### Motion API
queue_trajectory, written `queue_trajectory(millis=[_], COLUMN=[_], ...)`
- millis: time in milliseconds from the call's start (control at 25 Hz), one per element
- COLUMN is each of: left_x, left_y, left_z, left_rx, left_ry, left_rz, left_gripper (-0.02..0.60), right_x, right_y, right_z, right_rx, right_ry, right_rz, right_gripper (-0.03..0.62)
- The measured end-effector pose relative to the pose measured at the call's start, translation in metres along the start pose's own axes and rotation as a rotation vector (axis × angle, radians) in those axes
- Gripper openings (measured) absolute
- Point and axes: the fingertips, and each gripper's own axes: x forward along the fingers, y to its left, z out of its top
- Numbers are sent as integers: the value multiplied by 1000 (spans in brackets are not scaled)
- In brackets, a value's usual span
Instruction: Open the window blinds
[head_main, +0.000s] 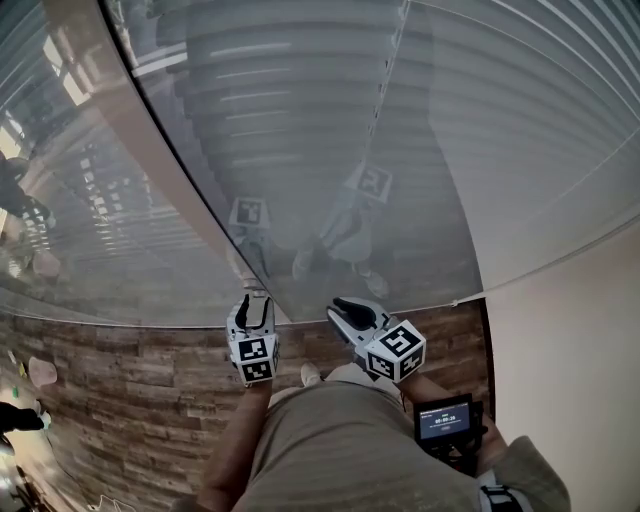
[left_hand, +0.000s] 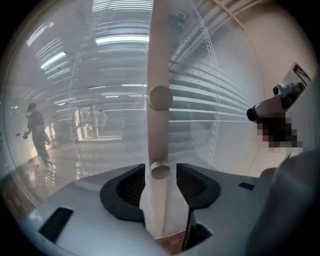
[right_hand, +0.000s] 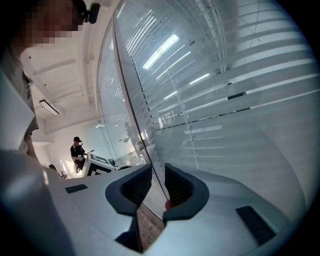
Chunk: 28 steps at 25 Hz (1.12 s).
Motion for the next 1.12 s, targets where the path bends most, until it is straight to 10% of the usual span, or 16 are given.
queue_trajectory(millis=[280, 760, 1120], left_x=[9, 12, 12], left_y=[2, 13, 8], left_z=[-1, 0, -14], left_rx=[-16, -472, -592], left_ry=[11, -5, -19], left_rz=[29, -112, -173], left_gripper=[140, 135, 135], right_x=[-3, -3, -4], right_y=[4, 1, -1], right_z=[-9, -7, -20], right_rx=[12, 19, 25], right_ry=[8, 10, 3], right_rz=[0, -9, -6], right_gripper=[89, 89, 89])
